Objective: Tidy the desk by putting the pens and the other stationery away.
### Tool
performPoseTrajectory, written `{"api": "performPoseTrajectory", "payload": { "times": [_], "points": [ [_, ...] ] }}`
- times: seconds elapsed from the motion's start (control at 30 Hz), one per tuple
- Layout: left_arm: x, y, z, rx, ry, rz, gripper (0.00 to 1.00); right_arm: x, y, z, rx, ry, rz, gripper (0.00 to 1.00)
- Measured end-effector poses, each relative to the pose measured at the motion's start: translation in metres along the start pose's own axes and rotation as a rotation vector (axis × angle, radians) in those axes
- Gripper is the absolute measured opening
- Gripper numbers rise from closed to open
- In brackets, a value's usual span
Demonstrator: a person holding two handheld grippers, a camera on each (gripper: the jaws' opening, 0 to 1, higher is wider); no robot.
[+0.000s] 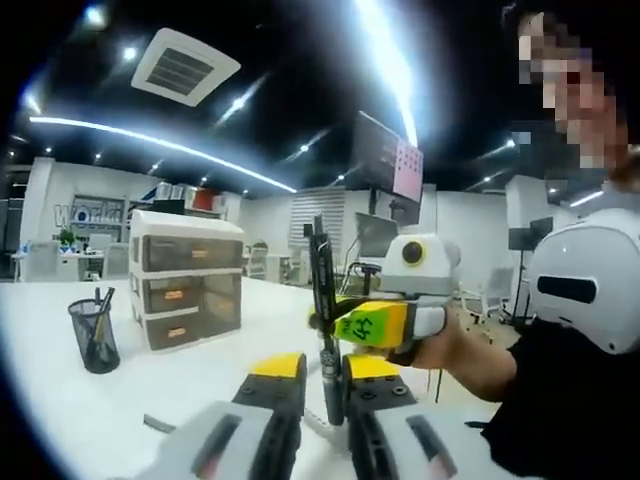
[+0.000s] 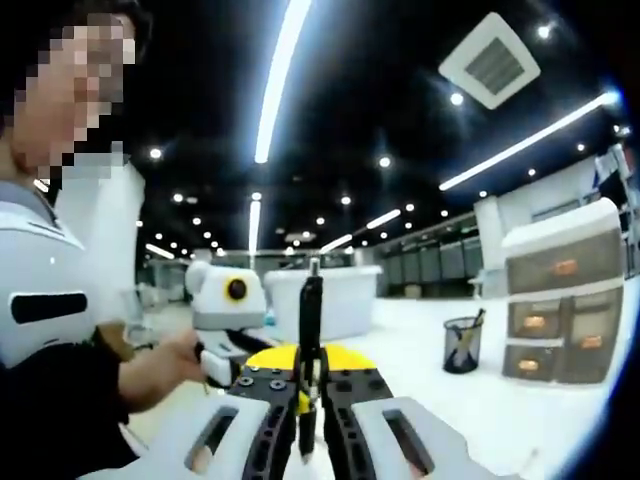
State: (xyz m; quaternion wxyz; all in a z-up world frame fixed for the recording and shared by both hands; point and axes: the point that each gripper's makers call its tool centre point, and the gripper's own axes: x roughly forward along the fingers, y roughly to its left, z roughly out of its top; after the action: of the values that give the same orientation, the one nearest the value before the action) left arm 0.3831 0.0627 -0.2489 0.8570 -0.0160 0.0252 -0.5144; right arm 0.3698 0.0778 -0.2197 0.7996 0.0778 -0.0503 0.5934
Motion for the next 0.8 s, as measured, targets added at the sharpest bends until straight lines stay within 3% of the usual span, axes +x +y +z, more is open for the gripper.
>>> {"api": "performPoseTrajectory", "payload": {
  "times": [0.47, 0.63, 0.8],
  "points": [
    [0.003, 0.000, -0.005, -0.036, 0.025, 0.002, 0.09, -0.005, -0.001, -0.005, -0.008, -0.005, -0.002, 0.08],
    [0.001, 0.003, -0.003, -0.021, 0.023, 0.022, 0.09, -0.008, -0.006, -0.005, -0.006, -0.011, -0.025, 0.20],
    [-0.005, 0.015, 0.000, -0.012, 0.025, 0.057, 0.09, -0.026, -0.018, 0.006, 0.028, -0.063, -0.078, 0.27]
  ]
}}
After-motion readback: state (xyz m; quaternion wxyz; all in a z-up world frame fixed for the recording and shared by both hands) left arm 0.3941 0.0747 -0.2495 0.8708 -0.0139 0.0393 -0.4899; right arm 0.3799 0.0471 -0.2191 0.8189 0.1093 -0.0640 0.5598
